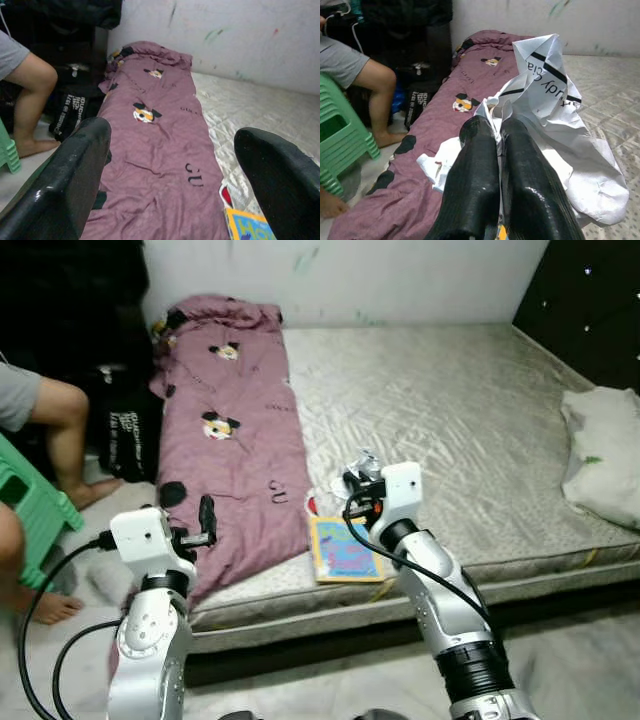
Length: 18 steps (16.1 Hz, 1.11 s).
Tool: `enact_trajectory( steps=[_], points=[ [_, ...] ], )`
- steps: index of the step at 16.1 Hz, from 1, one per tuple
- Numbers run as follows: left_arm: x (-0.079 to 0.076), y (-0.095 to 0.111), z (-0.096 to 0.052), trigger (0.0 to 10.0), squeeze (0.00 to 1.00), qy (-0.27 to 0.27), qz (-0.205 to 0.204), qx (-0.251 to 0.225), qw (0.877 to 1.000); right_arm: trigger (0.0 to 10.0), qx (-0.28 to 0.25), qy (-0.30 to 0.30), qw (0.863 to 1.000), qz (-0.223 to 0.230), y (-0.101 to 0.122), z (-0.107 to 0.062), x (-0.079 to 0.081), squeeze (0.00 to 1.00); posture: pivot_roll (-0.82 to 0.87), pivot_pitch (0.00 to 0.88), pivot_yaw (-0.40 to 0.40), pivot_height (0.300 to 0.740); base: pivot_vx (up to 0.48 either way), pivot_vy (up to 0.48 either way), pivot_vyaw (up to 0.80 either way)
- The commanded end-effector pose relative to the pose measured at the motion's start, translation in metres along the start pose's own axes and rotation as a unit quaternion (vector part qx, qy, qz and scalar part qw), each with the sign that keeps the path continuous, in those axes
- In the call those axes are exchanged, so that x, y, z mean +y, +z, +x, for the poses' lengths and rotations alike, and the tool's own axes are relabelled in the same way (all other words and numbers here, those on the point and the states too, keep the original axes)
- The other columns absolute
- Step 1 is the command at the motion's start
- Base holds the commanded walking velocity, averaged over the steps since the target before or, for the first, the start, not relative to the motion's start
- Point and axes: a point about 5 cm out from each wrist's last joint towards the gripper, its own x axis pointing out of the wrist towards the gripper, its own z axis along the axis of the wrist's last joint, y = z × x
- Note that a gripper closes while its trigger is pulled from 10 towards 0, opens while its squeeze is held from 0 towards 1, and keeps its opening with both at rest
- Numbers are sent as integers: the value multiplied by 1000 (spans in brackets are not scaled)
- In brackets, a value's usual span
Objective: Clean up the room
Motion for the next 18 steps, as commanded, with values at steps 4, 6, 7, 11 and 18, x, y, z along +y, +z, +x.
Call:
enact_trajectory(
  steps=[4,6,7,11,18],
  points=[
    [-2,2,2,10000,0,16,25,-10,1000,10000,8,-17,1000,-22,-2,-3,-9,0,-52,0,-11,740,0,351,0],
    [0,1,3,10000,0,28,24,-3,999,10000,8,-22,1000,-21,-3,-4,-8,0,-54,0,-10,740,0,0,0],
    [1,0,2,10000,0,37,22,7,999,10000,6,-23,999,-21,-3,-4,-8,0,-54,0,-10,740,0,0,0],
    [3,-2,-1,10000,0,29,-2,18,999,10000,3,-2,998,-62,-4,-6,0,0,-56,0,-10,740,0,0,0],
    [1,2,-1,10000,0,24,6,2,1000,10000,-6,14,998,-58,-1,-7,1,0,-48,1,-12,740,0,0,571]
  ],
)
